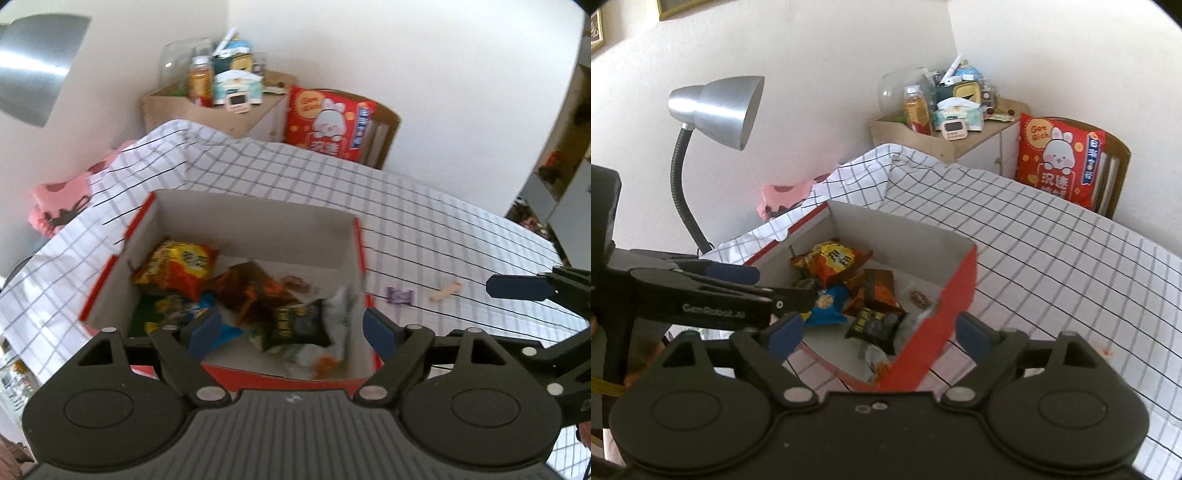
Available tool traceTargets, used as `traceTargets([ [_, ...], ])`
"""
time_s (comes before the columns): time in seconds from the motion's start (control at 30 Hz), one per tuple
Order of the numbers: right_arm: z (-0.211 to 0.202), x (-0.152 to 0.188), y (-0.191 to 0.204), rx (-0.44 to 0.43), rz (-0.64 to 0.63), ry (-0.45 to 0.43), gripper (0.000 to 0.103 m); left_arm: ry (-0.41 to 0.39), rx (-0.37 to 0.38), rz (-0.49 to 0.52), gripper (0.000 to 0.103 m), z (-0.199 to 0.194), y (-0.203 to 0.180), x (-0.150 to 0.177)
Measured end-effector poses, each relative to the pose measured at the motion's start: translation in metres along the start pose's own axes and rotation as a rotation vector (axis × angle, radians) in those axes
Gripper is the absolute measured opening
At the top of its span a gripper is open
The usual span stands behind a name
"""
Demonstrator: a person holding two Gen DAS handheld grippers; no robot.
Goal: Organize snacks
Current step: 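Withdraw both tools from the box toward the purple candy and wooden stick, then grasp the purple candy with left gripper while right gripper grasps the wooden stick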
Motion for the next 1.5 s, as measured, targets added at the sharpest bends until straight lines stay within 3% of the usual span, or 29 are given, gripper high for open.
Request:
traceTargets([
  [0.3,-0.026,0.024,-0.051,0.08,0.028,-0.015,0.097,0.027,0.101,0.022,0.095,0.017,-0.053,0.008],
  [0.5,-0.035,0.04,-0.097,0.16,0.068,-0.003,0.097,0.044,0.125,0.002,0.103,0.036,-0.084,0.014],
  [0.9,-0.019,0.069,-0.183,0.267,0.145,0.046,0.097,0.077,0.031,-0.05,0.103,0.094,-0.135,0.008],
  [1.1,0.004,0.072,-0.202,0.267,0.051,0.101,0.096,0.105,-0.028,-0.1,0.103,0.124,-0.15,0.004],
  [1.5,0.052,0.063,-0.214,0.162,-0.181,0.142,0.092,0.199,-0.156,-0.231,0.103,0.189,-0.142,-0.007],
])
Point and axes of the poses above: each gripper's, at about its wrist camera, not at the fingertips, and z roughly the way its jaws point, y to its left, x to its underside, the point moved 3 cm from there along z, roughly the way its jaws point, and after that the axes turned 8 degrees about x, right-handed, at the moved point
